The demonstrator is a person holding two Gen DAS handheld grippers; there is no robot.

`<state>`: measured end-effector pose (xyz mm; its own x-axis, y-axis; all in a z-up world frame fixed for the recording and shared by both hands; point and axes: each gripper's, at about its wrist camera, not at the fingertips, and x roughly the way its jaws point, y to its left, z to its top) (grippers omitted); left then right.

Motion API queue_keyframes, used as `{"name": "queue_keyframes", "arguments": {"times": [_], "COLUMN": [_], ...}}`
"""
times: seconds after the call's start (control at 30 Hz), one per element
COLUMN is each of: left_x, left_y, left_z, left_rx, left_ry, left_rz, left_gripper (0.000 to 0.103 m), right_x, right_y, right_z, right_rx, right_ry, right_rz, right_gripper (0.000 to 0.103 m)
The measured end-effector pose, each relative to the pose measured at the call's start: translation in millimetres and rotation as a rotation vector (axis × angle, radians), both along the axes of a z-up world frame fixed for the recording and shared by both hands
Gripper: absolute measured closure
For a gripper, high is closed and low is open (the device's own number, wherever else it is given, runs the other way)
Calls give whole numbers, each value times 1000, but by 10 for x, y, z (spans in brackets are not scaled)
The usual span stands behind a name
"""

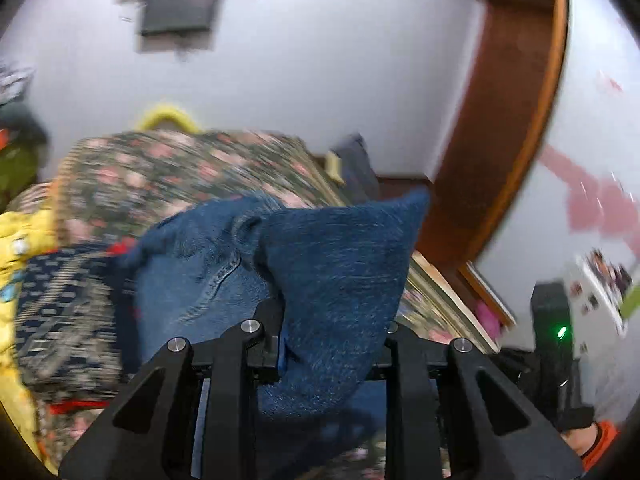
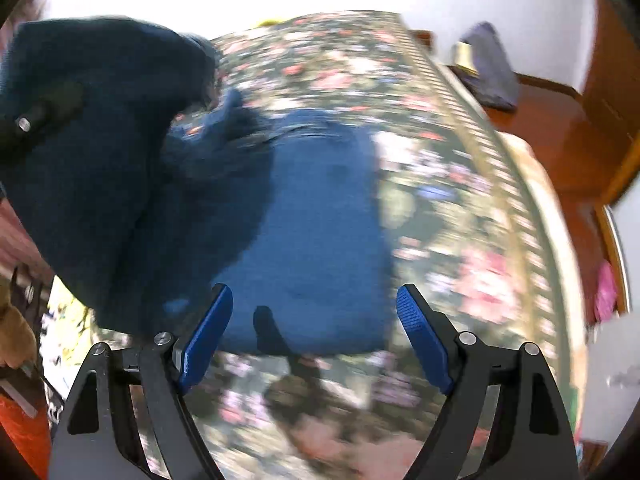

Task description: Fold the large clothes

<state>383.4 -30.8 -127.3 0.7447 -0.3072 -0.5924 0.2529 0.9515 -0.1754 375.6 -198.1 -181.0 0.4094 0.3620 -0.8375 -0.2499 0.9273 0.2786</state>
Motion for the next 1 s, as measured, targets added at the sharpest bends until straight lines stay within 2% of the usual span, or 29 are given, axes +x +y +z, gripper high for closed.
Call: {"name": "queue_keyframes", "arguments": {"times": [0.07,0.17,0.27,0.33,0.47,0.53,0.67,0.73,0.87,0.9,1.0], "left_x": [72,19,-32,-79,-165,-240,-329,-378,-455,-461,-537], "left_y": [-334,-667,-787,-809,-821,-827,-803,-809,-680,-624,-394], "left_z": [-237,-529,-814,-875,-806,-767,-693,-638,-420,-365,-187], "left_rx": [29,115,146,169,216,222,214,211,210,211,238], "left_ry": [69,105,173,171,170,169,179,172,130,119,39], "left_rz": [-69,-146,-201,-219,-252,-257,-283,-281,-204,-175,-78], "left_gripper": [81,81,81,81,78,73,50,45,33,24,5], "right_x": [-13,-67,-98,-136,-175,-199,-246,-258,-272,-283,-303], "right_y": [-199,-404,-548,-611,-665,-697,-670,-642,-573,-548,-443], "right_z": [-26,-55,-51,-28,29,64,184,233,283,309,396], "right_rx": [4,1,-1,-3,-8,-10,-15,-16,-15,-17,-18], "right_ry": [13,17,19,15,3,-7,-54,-75,-89,-100,-131], "right_rz": [-42,-86,-107,-113,-120,-115,-103,-95,-87,-83,-56], "right_gripper": [21,21,21,21,21,21,21,21,21,21,21]}}
